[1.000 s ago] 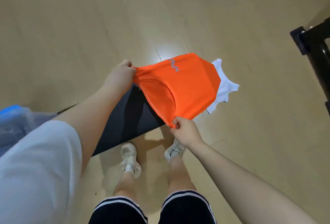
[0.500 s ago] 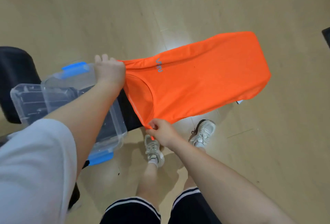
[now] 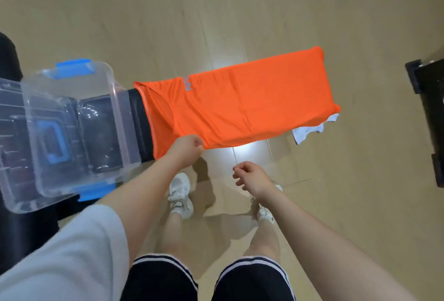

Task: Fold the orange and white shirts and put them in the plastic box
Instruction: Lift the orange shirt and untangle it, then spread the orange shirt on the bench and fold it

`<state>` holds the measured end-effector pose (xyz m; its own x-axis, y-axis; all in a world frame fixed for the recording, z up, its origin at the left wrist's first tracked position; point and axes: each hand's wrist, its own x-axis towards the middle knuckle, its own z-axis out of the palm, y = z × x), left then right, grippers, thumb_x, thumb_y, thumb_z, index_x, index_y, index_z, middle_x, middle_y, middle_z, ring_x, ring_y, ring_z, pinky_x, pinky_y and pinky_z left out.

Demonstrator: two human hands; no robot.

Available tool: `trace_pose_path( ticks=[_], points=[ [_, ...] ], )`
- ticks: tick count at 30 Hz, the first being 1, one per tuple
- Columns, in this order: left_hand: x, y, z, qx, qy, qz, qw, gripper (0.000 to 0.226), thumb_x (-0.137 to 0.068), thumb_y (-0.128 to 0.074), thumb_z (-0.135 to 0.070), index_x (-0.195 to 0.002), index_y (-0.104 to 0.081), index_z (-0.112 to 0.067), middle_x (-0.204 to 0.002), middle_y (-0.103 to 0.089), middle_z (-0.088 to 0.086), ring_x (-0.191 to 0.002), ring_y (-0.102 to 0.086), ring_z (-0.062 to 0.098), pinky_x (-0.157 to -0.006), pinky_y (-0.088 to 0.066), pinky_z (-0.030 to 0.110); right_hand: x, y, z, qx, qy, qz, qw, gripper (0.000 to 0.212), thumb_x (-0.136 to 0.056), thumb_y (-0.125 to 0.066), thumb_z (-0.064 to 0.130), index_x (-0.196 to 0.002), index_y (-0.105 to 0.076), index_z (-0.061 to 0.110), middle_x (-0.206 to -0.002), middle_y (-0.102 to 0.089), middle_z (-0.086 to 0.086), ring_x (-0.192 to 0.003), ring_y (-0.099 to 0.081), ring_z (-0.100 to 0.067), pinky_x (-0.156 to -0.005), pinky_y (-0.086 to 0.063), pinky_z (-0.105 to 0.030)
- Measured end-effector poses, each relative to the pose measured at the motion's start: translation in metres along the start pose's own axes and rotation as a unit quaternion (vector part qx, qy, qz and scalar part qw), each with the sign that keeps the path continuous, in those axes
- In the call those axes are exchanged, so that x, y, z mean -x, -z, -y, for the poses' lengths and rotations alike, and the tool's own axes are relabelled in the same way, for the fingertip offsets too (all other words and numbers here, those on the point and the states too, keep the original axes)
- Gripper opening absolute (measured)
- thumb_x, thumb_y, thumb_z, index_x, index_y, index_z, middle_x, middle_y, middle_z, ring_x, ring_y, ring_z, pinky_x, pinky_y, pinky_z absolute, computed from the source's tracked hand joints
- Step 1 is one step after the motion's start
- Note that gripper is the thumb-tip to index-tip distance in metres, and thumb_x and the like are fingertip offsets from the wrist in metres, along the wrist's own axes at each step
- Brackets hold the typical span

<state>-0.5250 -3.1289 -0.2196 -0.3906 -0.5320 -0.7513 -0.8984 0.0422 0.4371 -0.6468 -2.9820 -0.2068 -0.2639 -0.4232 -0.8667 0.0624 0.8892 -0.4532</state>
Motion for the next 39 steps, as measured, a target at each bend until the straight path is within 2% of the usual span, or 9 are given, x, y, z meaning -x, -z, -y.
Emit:
trace_pose_path(
  ticks=[4,12,17,20,22,28,32,35,39],
  points=[
    [-0.003,-0.082,-0.012,0.301,0.137,0.001,0.944,0.014,-0.093,-0.044,-0.015,-0.084,-0.054,-0.013,-0.094,-0.057,0.011,-0.071,-0.057,0.022,-0.058,-0.036,0.026,-0.023,0.059,-0.034,-0.051,-0.027,0.003,0.998,0.012,-0.094,-0.044,0.021,-0.089,-0.053,0.014,-0.095,-0.058,-0.005,-0.071,-0.053,-0.016,-0.063,-0.041,-0.025],
    [-0.062,-0.19,-0.034,0.681,0.204,-0.117,0.693,0.026,-0.1,-0.037,-0.017,-0.124,-0.045,-0.012,-0.123,-0.043,0.002,-0.111,-0.054,0.016,-0.086,-0.042,0.029,-0.125,0.115,-0.071,-0.243,-0.077,0.006,0.967,0.034,-0.099,-0.037,0.025,-0.131,-0.042,0.012,-0.122,-0.053,-0.006,-0.106,-0.054,-0.021,-0.091,-0.046,-0.032],
    [-0.106,-0.213,-0.022,0.815,0.181,-0.128,0.536,0.048,-0.097,-0.041,-0.027,-0.143,-0.028,-0.018,-0.141,-0.04,-0.003,-0.132,-0.039,0.02,-0.101,-0.03,0.036,-0.176,0.098,-0.078,-0.398,-0.111,0.027,0.91,0.016,-0.098,-0.042,0.024,-0.101,-0.053,0.012,-0.11,-0.055,-0.005,-0.106,-0.053,-0.021,-0.095,-0.042,-0.033],
    [-0.128,-0.22,-0.007,0.795,0.15,-0.152,0.568,0.02,-0.089,-0.041,-0.005,-0.102,-0.052,-0.016,-0.085,-0.054,-0.002,-0.096,-0.055,0.013,-0.106,-0.029,0.036,-0.196,0.088,-0.083,-0.488,-0.082,0.047,0.868,0.011,-0.097,-0.043,0.016,-0.094,-0.054,0.014,-0.095,-0.06,0.002,-0.102,-0.055,-0.015,-0.106,-0.036,-0.032],
    [-0.135,-0.222,0.001,0.79,0.113,-0.148,0.583,0.02,-0.082,-0.046,-0.003,-0.076,-0.043,-0.021,-0.073,-0.052,-0.003,-0.078,-0.052,0.01,-0.101,-0.033,0.036,-0.204,0.085,-0.089,-0.527,-0.069,0.039,0.846,0.008,-0.095,-0.046,0.017,-0.099,-0.054,0.017,-0.089,-0.063,0.004,-0.096,-0.058,-0.011,-0.102,-0.039,-0.031],
    [-0.122,-0.235,0.001,0.843,0.046,-0.116,0.522,0.011,-0.094,-0.047,-0.017,-0.1,-0.056,-0.02,-0.099,-0.066,-0.002,-0.088,-0.062,0.012,-0.086,-0.048,0.032,-0.195,0.087,-0.108,-0.55,-0.099,0.034,0.828,0.007,-0.091,-0.057,0.016,-0.087,-0.06,0.011,-0.065,-0.072,0.0,-0.061,-0.068,-0.01,-0.073,-0.056,-0.025],
    [-0.091,-0.246,-0.011,0.852,0.066,-0.124,0.505,0.018,-0.095,-0.045,-0.018,-0.112,-0.053,-0.017,-0.101,-0.068,-0.001,-0.082,-0.071,0.011,-0.077,-0.056,0.03,-0.174,0.09,-0.119,-0.54,-0.111,0.004,0.834,0.006,-0.09,-0.057,0.017,-0.091,-0.06,0.012,-0.066,-0.071,0.001,-0.071,-0.064,-0.01,-0.076,-0.056,-0.025],
    [-0.074,-0.241,-0.028,0.847,0.105,-0.173,0.491,0.009,-0.095,-0.049,-0.016,-0.101,-0.053,-0.019,-0.096,-0.067,-0.001,-0.074,-0.07,0.007,-0.072,-0.056,0.024,-0.163,0.098,-0.109,-0.558,-0.089,0.02,0.825,0.011,-0.091,-0.056,0.02,-0.096,-0.06,0.012,-0.085,-0.071,-0.001,-0.088,-0.064,-0.014,-0.079,-0.056,-0.033],
    [-0.055,-0.219,-0.046,0.827,0.16,-0.241,0.482,0.008,-0.093,-0.052,-0.013,-0.087,-0.056,-0.017,-0.09,-0.065,0.001,-0.08,-0.062,0.011,-0.063,-0.054,0.023,-0.153,0.118,-0.085,-0.585,-0.085,-0.026,0.806,0.012,-0.094,-0.052,0.02,-0.09,-0.06,0.012,-0.064,-0.073,-0.001,-0.073,-0.068,-0.011,-0.065,-0.058,-0.025]
  ],
)
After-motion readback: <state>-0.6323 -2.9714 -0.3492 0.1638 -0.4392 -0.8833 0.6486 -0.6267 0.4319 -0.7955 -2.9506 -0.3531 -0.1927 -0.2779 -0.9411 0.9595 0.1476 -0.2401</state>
